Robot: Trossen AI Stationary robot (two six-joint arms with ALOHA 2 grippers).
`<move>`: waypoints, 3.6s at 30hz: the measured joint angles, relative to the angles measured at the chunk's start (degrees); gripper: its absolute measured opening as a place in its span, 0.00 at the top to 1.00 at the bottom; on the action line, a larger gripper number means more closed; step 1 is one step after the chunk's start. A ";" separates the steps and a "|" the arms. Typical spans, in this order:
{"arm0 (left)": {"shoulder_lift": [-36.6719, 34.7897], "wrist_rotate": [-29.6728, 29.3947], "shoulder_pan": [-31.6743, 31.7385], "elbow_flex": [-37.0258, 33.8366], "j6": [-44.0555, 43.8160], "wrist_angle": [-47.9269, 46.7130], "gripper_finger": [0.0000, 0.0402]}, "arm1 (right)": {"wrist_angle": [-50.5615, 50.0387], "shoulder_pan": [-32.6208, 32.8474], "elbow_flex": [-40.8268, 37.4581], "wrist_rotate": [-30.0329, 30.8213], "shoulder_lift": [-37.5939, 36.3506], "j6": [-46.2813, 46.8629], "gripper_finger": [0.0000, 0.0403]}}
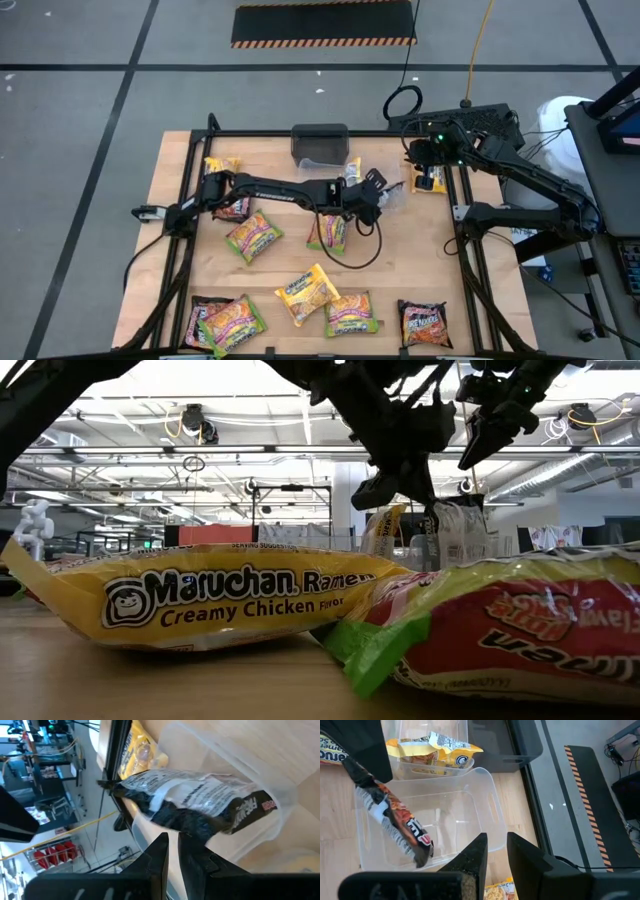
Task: Sort Maruchan noodles
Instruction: Put the black noodle pack into the right transparent bin, then put the green noodle pack into the black bin
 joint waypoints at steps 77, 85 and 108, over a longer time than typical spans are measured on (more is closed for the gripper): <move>-38.00 4.68 -9.28 -0.04 -82.29 -61.39 0.88 | 4.30 23.34 0.00 -24.13 -9.46 28.56 0.83; -41.24 -0.27 -12.15 -0.02 -89.99 -65.97 0.88 | 4.40 29.48 -0.02 -20.20 -3.99 27.07 0.83; -44.25 -6.19 -21.28 -0.02 -96.12 -67.59 0.88 | 11.66 51.20 -0.02 7.35 17.30 14.00 0.83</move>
